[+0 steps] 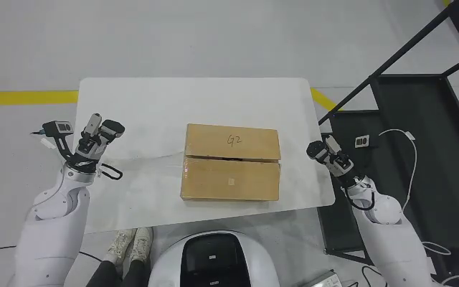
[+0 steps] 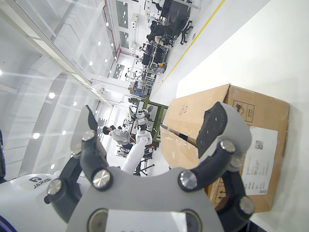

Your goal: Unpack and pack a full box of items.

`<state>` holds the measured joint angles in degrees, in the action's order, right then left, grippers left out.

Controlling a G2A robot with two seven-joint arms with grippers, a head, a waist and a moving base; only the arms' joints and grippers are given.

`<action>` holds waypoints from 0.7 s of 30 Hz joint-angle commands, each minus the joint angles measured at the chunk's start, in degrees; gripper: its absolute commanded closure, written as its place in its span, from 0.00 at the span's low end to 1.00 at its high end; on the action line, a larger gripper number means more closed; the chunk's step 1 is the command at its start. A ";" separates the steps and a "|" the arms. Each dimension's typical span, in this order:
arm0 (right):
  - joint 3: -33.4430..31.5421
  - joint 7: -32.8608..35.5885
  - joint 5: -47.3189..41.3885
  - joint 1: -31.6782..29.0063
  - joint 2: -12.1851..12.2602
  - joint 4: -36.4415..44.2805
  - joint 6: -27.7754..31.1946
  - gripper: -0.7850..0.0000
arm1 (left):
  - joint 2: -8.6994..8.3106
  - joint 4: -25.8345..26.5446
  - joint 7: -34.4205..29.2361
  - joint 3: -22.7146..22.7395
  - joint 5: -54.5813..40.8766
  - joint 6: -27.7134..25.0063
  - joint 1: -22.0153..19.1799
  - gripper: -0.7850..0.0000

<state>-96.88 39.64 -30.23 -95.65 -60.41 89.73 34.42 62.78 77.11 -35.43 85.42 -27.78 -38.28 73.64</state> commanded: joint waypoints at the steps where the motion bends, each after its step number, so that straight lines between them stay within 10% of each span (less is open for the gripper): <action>1: 0.28 0.44 0.47 -0.09 0.01 0.26 -0.53 0.00 | 0.00 0.22 0.29 -0.02 0.46 0.47 0.10 0.00; 10: 2.67 22.10 2.46 -1.24 1.18 1.36 -5.49 0.00 | -0.52 0.65 -6.57 0.47 3.16 -0.29 0.95 0.00; 21: 9.39 31.41 5.27 -2.55 1.39 3.30 -6.37 0.00 | -0.65 -0.69 -11.73 0.83 -3.45 0.23 0.46 0.00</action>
<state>-87.89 70.67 -24.99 -98.04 -59.03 92.83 28.16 62.11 76.34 -47.15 86.33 -31.18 -38.01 73.99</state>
